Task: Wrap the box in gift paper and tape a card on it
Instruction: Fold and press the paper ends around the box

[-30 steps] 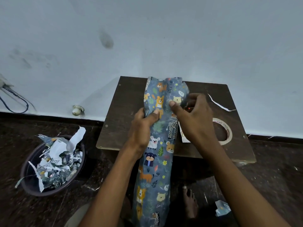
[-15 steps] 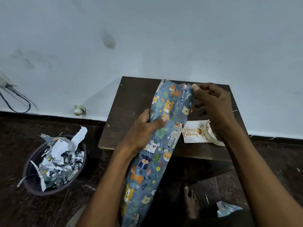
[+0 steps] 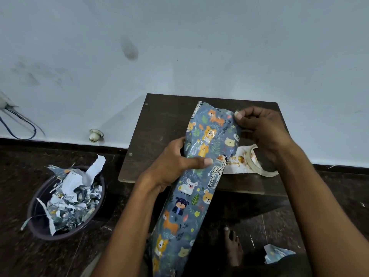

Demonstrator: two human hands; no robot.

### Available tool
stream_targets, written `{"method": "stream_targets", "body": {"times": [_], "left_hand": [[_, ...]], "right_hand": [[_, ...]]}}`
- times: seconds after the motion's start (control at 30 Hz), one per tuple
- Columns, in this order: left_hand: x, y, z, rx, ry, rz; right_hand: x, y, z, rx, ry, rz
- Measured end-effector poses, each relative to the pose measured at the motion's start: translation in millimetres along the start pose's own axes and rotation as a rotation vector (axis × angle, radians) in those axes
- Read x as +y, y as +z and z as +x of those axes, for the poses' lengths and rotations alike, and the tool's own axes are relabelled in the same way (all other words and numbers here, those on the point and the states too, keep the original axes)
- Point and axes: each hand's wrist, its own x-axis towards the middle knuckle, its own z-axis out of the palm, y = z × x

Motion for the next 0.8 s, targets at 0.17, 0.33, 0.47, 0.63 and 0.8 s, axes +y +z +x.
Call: {"method": "stream_targets", "body": {"times": [0.17,0.33,0.47,0.63,0.8], "left_hand": [[-1.7,1.9,1.8,0.112,-0.042,-0.133],[-6.2,1.7,10.1,0.316,-0.060,-0.205],[-5.9,10.8,12.2,0.378,-0.046,-0.241],[-8.7,15.2,13.8,0.444,0.002,-0.249],[-7.7,19.4,13.9,0.506,0.073,-0.274]], "right_hand": [[2.7,13.1,-1.1,0.025,0.019,0.045],[8.5,33.2,-16.0,0.012,0.093,0.004],[16.7,53.8,-33.9,0.045,0.094,-0.143],[15.0,70.1,-47.0,-0.052,0.187,-0.048],[12.6,86.7,-54.9,-0.135,0.406,0.133]]}}
